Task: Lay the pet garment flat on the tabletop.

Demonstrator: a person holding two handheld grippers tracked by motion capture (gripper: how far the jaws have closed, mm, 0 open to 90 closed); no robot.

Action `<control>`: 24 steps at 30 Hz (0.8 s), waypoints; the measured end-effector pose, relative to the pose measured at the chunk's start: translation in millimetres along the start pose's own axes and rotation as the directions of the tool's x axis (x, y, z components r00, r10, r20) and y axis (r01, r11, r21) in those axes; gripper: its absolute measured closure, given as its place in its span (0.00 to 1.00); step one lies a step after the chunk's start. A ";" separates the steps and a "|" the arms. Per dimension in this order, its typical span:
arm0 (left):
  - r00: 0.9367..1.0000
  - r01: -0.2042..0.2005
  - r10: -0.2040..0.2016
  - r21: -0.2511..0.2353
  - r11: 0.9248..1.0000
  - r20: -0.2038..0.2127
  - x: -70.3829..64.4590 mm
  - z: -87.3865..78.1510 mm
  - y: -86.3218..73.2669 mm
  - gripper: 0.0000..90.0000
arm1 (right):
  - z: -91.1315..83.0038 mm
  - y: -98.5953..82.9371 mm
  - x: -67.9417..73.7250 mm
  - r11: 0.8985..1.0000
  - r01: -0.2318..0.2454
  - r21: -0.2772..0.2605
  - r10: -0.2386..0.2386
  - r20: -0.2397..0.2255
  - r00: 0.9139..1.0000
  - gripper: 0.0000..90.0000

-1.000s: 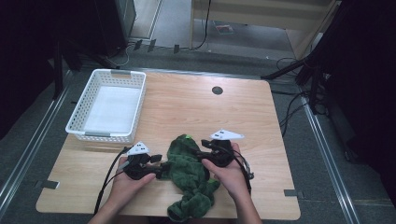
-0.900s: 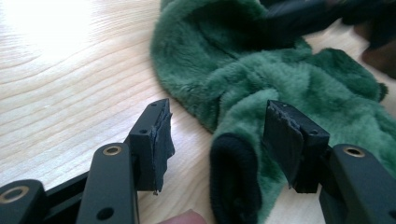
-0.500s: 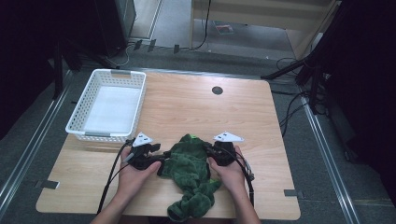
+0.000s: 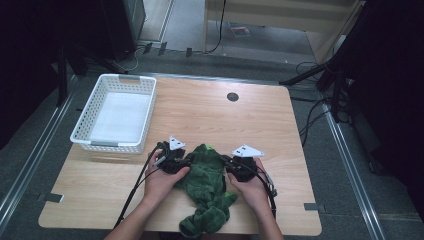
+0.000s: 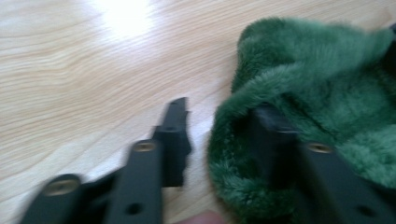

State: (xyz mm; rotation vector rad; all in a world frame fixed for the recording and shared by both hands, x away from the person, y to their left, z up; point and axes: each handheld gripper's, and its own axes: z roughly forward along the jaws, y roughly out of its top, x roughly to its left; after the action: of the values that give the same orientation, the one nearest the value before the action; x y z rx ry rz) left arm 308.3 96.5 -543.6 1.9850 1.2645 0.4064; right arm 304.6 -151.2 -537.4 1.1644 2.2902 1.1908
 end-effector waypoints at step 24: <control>0.999 -0.026 0.024 -0.083 0.996 -0.023 15.9 -11.8 -3.4 0.79 | 30.1 10.8 24.3 1.000 -0.015 0.004 0.015 0.040 0.999 0.74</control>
State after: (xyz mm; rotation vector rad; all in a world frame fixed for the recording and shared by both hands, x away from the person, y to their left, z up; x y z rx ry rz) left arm 306.3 116.1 -539.9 1.9324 1.2182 0.4866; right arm 312.7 -112.6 -544.9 1.1980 2.2597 1.1584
